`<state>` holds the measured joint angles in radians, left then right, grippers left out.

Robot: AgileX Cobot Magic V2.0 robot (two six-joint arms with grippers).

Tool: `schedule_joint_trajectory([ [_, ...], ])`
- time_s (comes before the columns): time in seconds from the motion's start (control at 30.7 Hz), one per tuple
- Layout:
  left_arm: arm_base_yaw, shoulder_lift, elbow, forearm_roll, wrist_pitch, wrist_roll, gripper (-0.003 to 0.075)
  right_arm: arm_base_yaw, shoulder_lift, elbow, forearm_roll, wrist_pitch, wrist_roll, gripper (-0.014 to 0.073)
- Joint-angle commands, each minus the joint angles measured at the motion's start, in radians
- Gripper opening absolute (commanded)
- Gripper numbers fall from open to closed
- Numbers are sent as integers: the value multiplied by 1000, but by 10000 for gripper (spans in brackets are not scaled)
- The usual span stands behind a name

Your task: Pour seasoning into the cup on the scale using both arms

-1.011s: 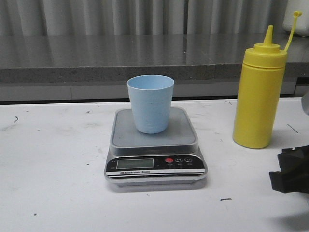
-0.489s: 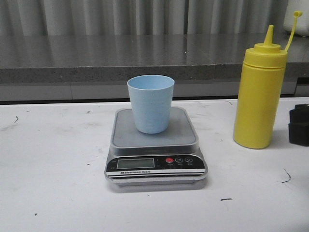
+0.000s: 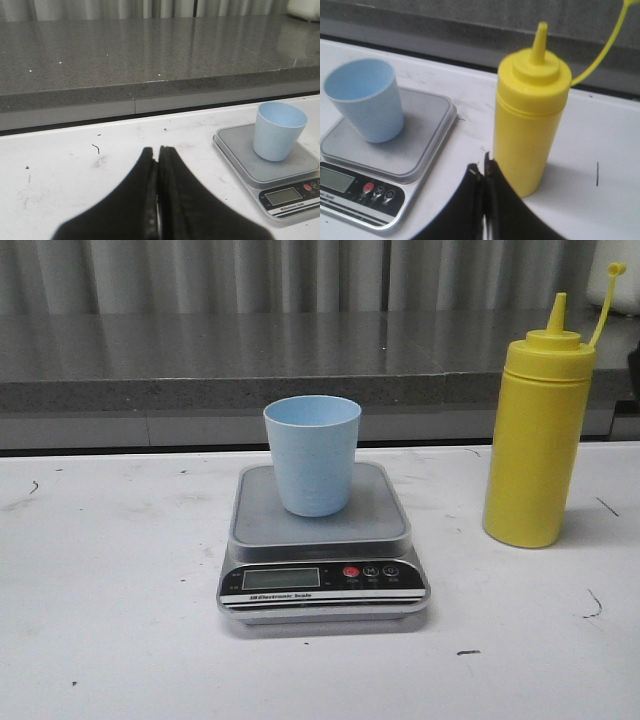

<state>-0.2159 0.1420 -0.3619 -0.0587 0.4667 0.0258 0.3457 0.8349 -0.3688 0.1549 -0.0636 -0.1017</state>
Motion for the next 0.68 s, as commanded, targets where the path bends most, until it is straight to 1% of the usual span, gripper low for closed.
schedule_joint_trajectory([
  [0.0,2,12,-27,-11,-77,-10,-20,-7,-113,-68,-7,74,-26,-115],
  [0.16,2,12,-27,-11,-77,-10,-20,-7,-248,-61,-7,158,-25,-115],
  [0.42,2,12,-27,-11,-77,-10,-20,-7,-471,21,-7,163,-25,-115],
  [0.65,2,12,-27,-11,-77,-10,-20,-7,-622,87,-7,177,-25,-115],
])
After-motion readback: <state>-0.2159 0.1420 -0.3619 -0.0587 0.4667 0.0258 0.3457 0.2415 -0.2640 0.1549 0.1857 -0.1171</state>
